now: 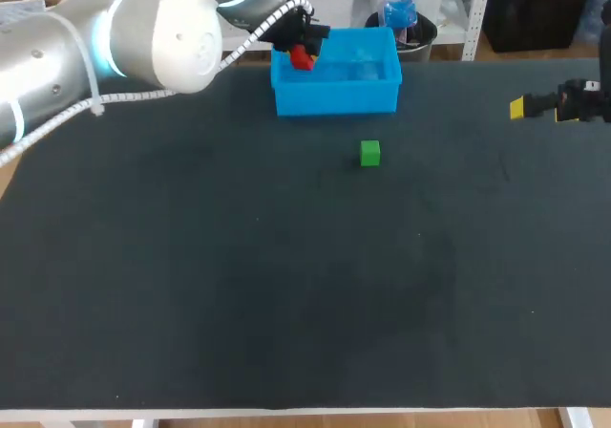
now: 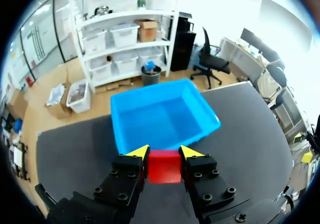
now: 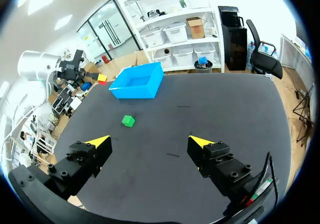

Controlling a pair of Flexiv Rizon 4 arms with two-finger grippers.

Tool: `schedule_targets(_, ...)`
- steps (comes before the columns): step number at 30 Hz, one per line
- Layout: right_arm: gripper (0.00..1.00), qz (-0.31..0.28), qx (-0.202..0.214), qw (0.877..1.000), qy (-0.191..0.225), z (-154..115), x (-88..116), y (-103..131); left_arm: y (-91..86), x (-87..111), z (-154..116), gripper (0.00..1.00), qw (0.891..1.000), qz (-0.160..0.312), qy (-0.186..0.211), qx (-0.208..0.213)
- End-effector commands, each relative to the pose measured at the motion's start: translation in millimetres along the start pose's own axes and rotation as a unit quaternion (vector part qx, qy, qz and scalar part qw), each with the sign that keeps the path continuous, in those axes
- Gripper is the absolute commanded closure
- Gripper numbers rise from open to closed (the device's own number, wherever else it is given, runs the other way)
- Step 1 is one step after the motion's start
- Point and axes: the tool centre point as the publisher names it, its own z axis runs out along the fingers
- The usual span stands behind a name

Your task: Use the left arm to pick the red cube and place it into the blue plastic box first, then use the right arm to grasp the green cube and put it into the same blue plastic box after the first action is fully finished.

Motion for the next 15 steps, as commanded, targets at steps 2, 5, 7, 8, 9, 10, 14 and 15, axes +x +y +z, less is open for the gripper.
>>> schedule_targets(2, 0.00, 0.000, 0.001, 1.000, 0.000, 1, 0, 0, 5.8, -35.0, 37, 1.00, 1.000, 0.003, 0.008, 0.014)
schedule_targets(5, 0.00, 0.000, 0.001, 1.000, 0.000, 1, 0, 0, 7.3, -42.3, 43, 1.00, 1.000, 0.006, 0.008, 0.017)
schedule_targets(7, 0.00, 0.000, 0.001, 1.000, 0.000, 1, 0, 0, 9.2, -48.0, 49, 1.00, 1.000, 0.009, 0.008, 0.019)
schedule_targets(8, 0.00, 0.000, 0.001, 1.000, 0.000, 1, 0, 0, 9.7, -50.4, 50, 1.00, 1.000, 0.011, 0.007, 0.020)
schedule_targets(9, 0.00, 0.000, 0.001, 1.000, 0.000, 1, 0, 0, 10.0, -52.7, 51, 1.00, 1.000, 0.013, 0.007, 0.021)
schedule_targets(10, 0.00, 0.000, 0.001, 1.000, 0.000, 1, 0, 0, 10.3, -54.7, 53, 1.00, 1.000, 0.014, 0.007, 0.021)
schedule_targets(14, 0.00, 0.000, 0.001, 1.000, 0.000, 1, 0, 0, 10.8, -61.6, 60, 1.00, 0.999, 0.022, 0.005, 0.025)
schedule_targets(15, 0.00, 0.000, 0.001, 1.000, 0.000, 1, 0, 0, 10.3, -62.8, 62, 1.00, 0.999, 0.024, 0.004, 0.026)
